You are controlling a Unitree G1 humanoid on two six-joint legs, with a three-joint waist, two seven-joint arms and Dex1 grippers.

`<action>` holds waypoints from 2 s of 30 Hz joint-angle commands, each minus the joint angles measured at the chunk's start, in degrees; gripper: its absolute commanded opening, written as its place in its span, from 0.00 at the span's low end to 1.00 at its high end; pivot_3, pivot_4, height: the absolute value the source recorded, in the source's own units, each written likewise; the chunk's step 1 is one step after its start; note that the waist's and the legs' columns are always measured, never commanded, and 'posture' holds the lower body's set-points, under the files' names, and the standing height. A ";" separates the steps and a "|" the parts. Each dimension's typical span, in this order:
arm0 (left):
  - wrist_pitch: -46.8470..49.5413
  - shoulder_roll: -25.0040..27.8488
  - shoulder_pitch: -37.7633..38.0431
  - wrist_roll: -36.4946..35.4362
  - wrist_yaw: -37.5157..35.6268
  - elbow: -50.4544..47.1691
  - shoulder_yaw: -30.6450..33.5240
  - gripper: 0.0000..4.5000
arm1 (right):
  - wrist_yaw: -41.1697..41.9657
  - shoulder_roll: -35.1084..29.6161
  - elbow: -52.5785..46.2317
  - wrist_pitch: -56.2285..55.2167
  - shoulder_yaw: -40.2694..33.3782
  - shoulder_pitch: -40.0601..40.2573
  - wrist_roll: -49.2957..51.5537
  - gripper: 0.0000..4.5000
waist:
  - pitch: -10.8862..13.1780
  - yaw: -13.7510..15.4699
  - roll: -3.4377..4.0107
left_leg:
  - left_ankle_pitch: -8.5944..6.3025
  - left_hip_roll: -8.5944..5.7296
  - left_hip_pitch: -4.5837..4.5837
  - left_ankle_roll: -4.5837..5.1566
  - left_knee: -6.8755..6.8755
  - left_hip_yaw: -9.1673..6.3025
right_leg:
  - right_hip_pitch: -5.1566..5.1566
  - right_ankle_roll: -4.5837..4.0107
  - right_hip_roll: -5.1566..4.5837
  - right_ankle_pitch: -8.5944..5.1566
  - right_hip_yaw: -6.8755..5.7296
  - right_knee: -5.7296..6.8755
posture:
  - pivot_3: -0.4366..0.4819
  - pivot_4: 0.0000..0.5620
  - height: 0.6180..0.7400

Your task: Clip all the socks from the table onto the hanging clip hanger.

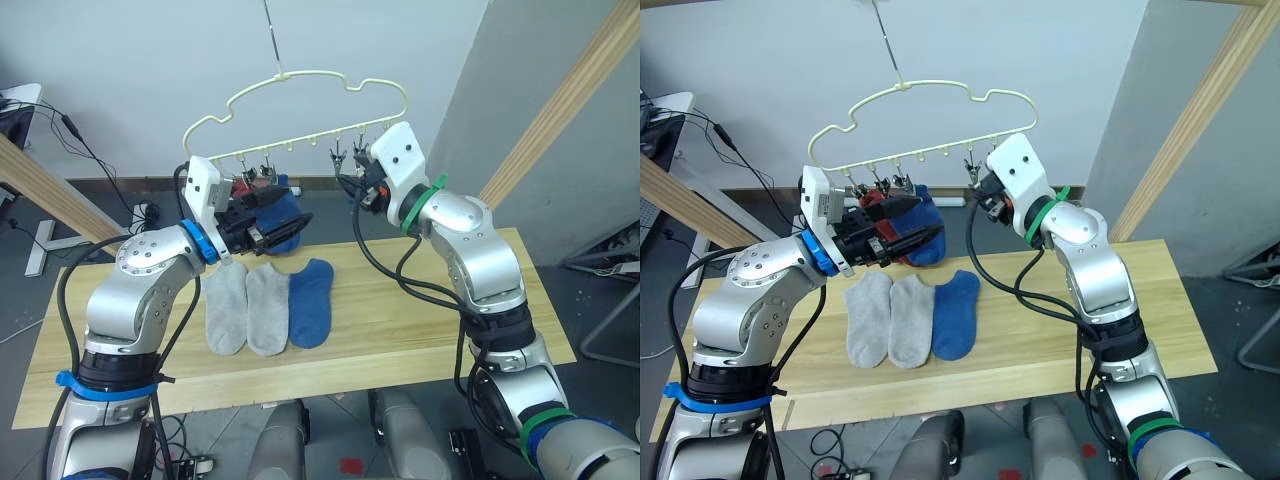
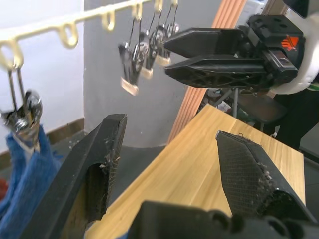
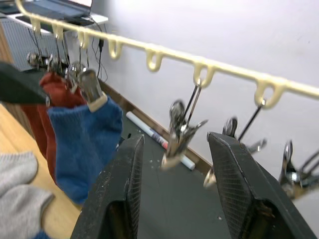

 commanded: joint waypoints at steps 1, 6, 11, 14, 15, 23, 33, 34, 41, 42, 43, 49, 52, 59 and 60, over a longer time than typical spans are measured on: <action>-0.60 0.15 -0.39 -0.23 -0.02 -1.09 1.13 0.72 | -1.15 1.05 0.60 0.39 -0.31 -2.34 1.57 0.46 | 0.00 0.02 0.00 | 0.00 0.00 0.00 0.00 0.00 0.00 | -0.01 0.00 0.00 0.00 0.00 0.00 | 0.41 0.52 1.00; -1.07 -0.21 -0.55 0.12 0.08 -0.51 1.14 0.72 | -2.28 2.15 4.98 -0.85 0.63 -5.11 1.06 0.46 | 0.00 0.05 0.00 | 0.00 -0.01 -0.01 0.00 0.00 0.00 | -0.02 0.00 0.00 0.00 0.00 0.00 | 0.41 0.50 1.00; -1.21 -0.37 -0.27 0.31 0.29 -0.68 1.26 0.72 | -3.83 3.18 8.71 -2.06 0.45 -7.55 0.74 0.46 | 0.00 0.05 0.00 | 0.00 0.01 -0.01 -0.01 -0.01 0.00 | -0.05 0.00 0.00 0.00 -0.01 0.02 | 0.42 0.50 1.00; -1.03 -0.39 -0.21 0.26 0.48 -0.98 1.32 0.72 | -3.87 3.46 9.31 -2.36 0.46 -8.00 1.28 0.46 | 0.00 0.12 0.00 | 0.01 -0.01 -0.02 -0.01 -0.01 0.00 | -0.04 -0.01 0.00 0.00 0.00 0.00 | 0.42 0.50 1.00; -1.02 -0.41 -0.22 0.29 0.54 -1.00 1.30 0.72 | -3.74 3.52 9.46 -2.44 0.52 -8.04 1.41 0.46 | 0.00 0.12 0.00 | 0.01 -0.02 -0.02 -0.01 -0.01 0.00 | -0.04 0.00 0.00 0.00 0.00 -0.01 | 0.42 0.50 1.00; -1.01 -1.15 -0.66 0.63 1.53 -1.05 0.90 0.72 | -3.54 3.00 9.76 -4.32 1.12 -8.44 0.65 0.46 | 0.00 0.09 0.00 | 0.01 -0.02 -0.02 -0.01 -0.01 0.00 | -0.05 -0.01 0.00 0.00 0.00 0.01 | 0.42 0.51 1.00; -0.53 -1.21 -0.82 0.12 1.70 -1.02 0.85 0.72 | -0.83 -2.25 -3.86 3.50 0.46 -3.61 3.73 0.46 | 0.00 0.11 0.00 | 0.00 -0.02 -0.04 0.00 -0.02 0.00 | -0.04 0.00 -0.01 0.00 0.00 -0.03 | 0.41 0.52 1.00; -0.56 -1.08 -0.92 0.33 1.59 -0.75 0.68 0.72 | -0.77 -2.71 -5.02 4.90 0.65 -2.98 4.06 0.46 | 0.00 0.06 0.00 | 0.00 -0.02 -0.04 0.01 -0.02 0.00 | -0.04 -0.01 -0.01 0.00 0.00 -0.02 | 0.41 0.52 1.00; -1.23 -0.36 -1.68 1.15 0.26 0.04 0.24 0.72 | -4.20 -1.14 -4.27 8.89 1.30 -2.34 3.92 0.46 | 0.00 -0.08 0.00 | 0.00 0.03 -0.02 0.01 -0.01 0.01 | -0.05 -0.01 0.00 0.00 0.00 0.04 | 0.40 0.53 1.00; -1.60 -0.14 -1.70 1.49 -0.13 0.02 0.01 0.72 | -4.89 -0.54 -3.24 8.90 1.24 -2.76 3.85 0.46 | 0.00 -0.10 0.00 | 0.00 0.05 -0.01 0.01 -0.01 0.01 | -0.05 -0.01 0.00 0.00 0.00 0.05 | 0.40 0.53 1.00; -1.83 0.00 -1.66 1.75 -0.43 -0.07 -0.16 0.72 | -5.55 0.10 -2.09 8.79 1.15 -3.18 3.84 0.46 | 0.00 -0.06 0.00 | 0.00 0.07 -0.01 0.01 -0.01 0.01 | -0.05 -0.01 0.00 0.01 0.00 0.05 | 0.40 0.53 1.00; -1.70 -0.30 -1.41 2.12 -0.57 -0.47 0.00 0.72 | -8.17 2.56 3.17 7.15 0.58 -5.54 4.22 0.46 | 0.00 0.01 0.00 | 0.00 0.03 -0.02 0.00 -0.02 0.01 | -0.05 -0.02 0.00 0.01 -0.01 0.01 | 0.42 0.52 1.00; -1.58 -0.39 -1.23 2.19 -0.32 -0.71 0.07 0.72 | -8.95 3.85 5.26 5.87 0.17 -7.26 4.73 0.46 | 0.00 0.00 0.00 | 0.00 0.03 -0.02 0.00 -0.04 0.01 | -0.05 -0.02 0.00 0.01 -0.01 -0.01 | 0.42 0.52 1.00; -1.71 -0.68 -1.11 2.35 -0.08 -0.66 0.24 0.72 | -10.21 5.70 10.01 2.80 -0.29 -10.77 5.00 0.46 | 0.01 0.05 0.01 | 0.00 0.05 -0.03 0.00 -0.04 0.01 | -0.08 -0.02 0.00 0.01 -0.01 0.00 | 0.42 0.52 1.00; -1.75 -0.69 -1.09 2.37 -0.10 -0.62 0.26 0.72 | -10.14 5.74 10.48 2.37 -0.28 -11.01 5.01 0.46 | 0.01 0.07 0.01 | 0.00 0.04 -0.03 0.00 -0.04 0.01 | -0.08 -0.02 0.00 0.01 -0.01 0.00 | 0.42 0.52 1.00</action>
